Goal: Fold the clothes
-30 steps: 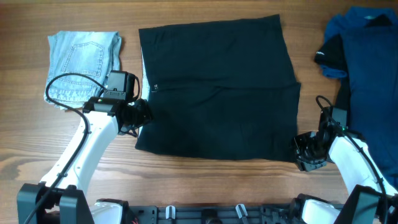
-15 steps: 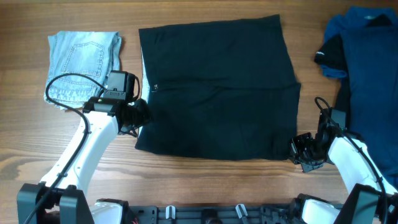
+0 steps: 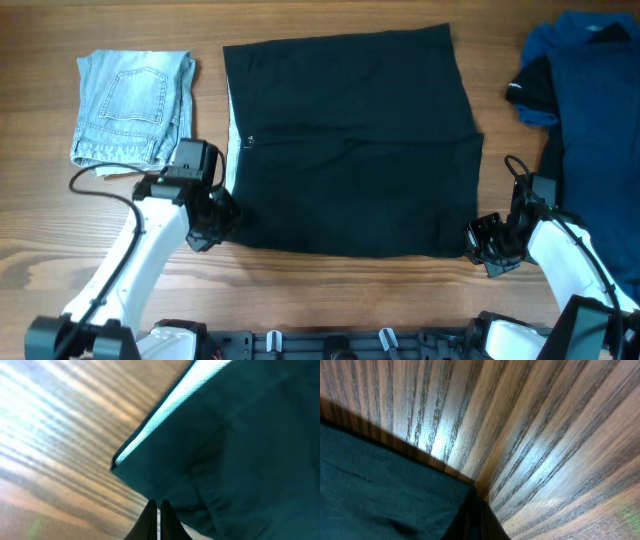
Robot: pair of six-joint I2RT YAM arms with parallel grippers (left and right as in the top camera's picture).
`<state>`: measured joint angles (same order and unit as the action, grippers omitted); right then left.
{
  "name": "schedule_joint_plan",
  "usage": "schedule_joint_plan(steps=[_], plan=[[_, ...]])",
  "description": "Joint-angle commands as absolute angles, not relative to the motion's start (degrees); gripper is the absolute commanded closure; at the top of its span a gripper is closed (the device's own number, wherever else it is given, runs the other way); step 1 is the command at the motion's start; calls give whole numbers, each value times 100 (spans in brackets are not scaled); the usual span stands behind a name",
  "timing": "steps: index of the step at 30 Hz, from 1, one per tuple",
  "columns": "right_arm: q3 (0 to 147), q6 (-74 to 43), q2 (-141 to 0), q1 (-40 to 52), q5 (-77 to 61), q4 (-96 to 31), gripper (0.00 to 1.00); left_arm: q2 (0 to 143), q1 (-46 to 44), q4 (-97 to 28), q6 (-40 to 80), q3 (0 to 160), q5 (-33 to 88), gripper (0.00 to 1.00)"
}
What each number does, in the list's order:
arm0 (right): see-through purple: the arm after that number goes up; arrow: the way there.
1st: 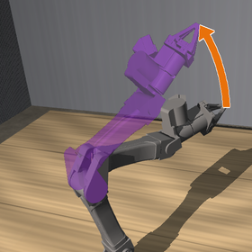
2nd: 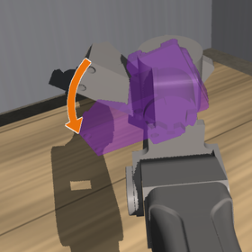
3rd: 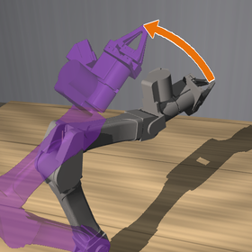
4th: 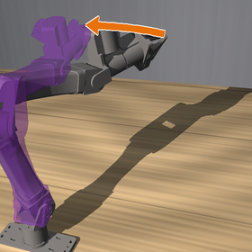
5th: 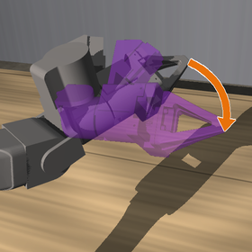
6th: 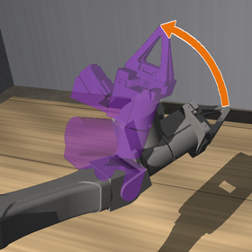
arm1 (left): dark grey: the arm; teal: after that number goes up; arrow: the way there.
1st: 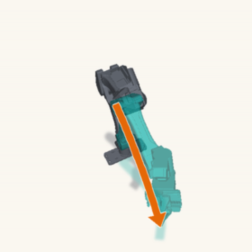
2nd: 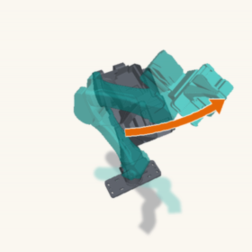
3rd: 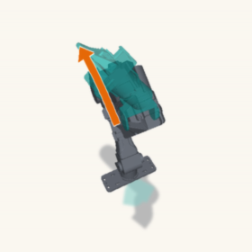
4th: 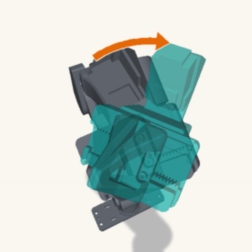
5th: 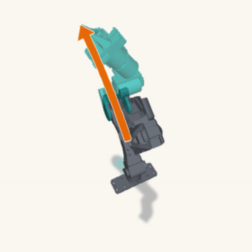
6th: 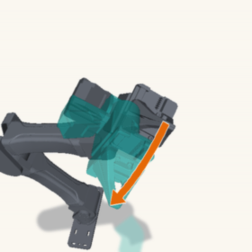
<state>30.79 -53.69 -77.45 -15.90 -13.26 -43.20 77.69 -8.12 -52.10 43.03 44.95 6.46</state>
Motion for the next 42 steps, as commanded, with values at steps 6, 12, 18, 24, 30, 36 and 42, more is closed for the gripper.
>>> schedule_joint_plan(steps=[6, 12, 18, 24, 30, 36, 42], plan=[[2912, -5094, -7852, -1555, -987, -4156, 94, 7330, -821, -5264, 6200, 3854, 200, 46], [2912, -4998, -7852, -1555, -985, -4053, 92, 7474, -821, -4521, 6512, 3487, 202, 43], [2912, -4943, -7852, -1555, -985, -4005, 92, 7631, -821, -3435, 6672, 3022, 248, 45], [2912, -4950, -7852, -1555, -967, -3988, 96, 7867, -821, -3317, 6667, 2995, 252, 96], [3326, -4510, -7852, -1555, -849, -4171, 96, 7865, -821, -3002, 5677, 3000, 714, 96], [4407, -4141, -7852, -1555, -703, -5186, 96, 7655, -821, -3245, 4995, 3317, 958, 96], [5524, -3747, -7850, -1555, -591, -6090, 96, 7148, -821, -4875, 4569, 4635, 668, 96]])
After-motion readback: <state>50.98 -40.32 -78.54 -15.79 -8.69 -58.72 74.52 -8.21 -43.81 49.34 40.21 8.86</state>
